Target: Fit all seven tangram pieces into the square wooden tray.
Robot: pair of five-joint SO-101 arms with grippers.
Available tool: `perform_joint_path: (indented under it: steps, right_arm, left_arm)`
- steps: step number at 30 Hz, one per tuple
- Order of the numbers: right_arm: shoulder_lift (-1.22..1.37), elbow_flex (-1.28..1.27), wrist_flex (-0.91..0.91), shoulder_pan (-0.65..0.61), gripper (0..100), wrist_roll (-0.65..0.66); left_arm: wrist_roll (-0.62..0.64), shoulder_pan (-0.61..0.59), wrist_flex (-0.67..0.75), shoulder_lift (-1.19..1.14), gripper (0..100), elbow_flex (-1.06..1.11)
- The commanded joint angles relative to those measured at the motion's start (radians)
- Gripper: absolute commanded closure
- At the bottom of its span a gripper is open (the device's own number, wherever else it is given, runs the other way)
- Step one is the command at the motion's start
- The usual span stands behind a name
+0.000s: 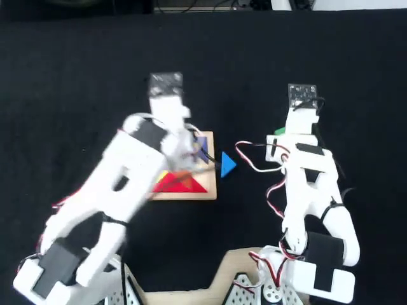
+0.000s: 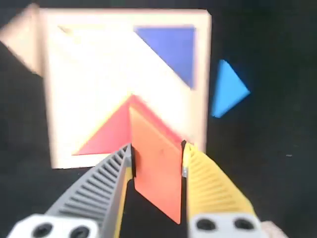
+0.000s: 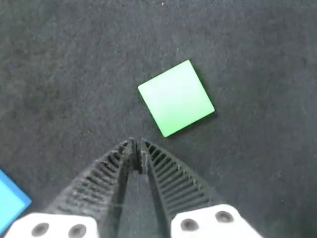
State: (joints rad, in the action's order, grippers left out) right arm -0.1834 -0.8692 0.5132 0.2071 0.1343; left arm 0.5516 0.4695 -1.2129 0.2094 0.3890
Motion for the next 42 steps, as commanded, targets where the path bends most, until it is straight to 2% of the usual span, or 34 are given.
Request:
perform_joint_path:
  steps: [1,5,8,14,18,25,35,39,42]
  right_arm:
    - [0.002,0.048,-0.021,0.015,98.7,-0.011]
    - [0.002,0.035,-0.041,0.014,98.7,-0.011]
    - [0.002,0.035,-0.044,0.014,98.7,-0.011]
    - [0.002,0.035,-0.044,0.012,98.7,-0.011]
    - [0.002,0.035,-0.044,0.012,98.7,-0.011]
    - [0.002,0.035,-0.044,0.012,98.7,-0.011]
    - [0.002,0.028,-0.044,0.012,98.7,-0.011]
    - [0.002,0.027,-0.044,0.012,98.7,-0.011]
    - [0.002,0.027,-0.046,0.012,98.7,-0.011]
  left_arm:
    - [0.1,0.101,0.222,-0.02,97,0.062]
    - [0.103,0.085,0.413,-0.063,97,0.113]
    - [0.103,0.082,0.488,-0.114,97,0.136]
    - [0.198,0.082,0.491,-0.157,97,0.14]
    - [0.17,0.048,0.494,-0.16,97,0.14]
    - [0.052,-0.01,0.499,-0.161,97,0.163]
    - [0.052,-0.002,0.5,-0.187,97,0.168]
    - [0.052,-0.002,0.585,-0.282,97,0.166]
    - [0.052,0.001,0.597,-0.336,97,0.148]
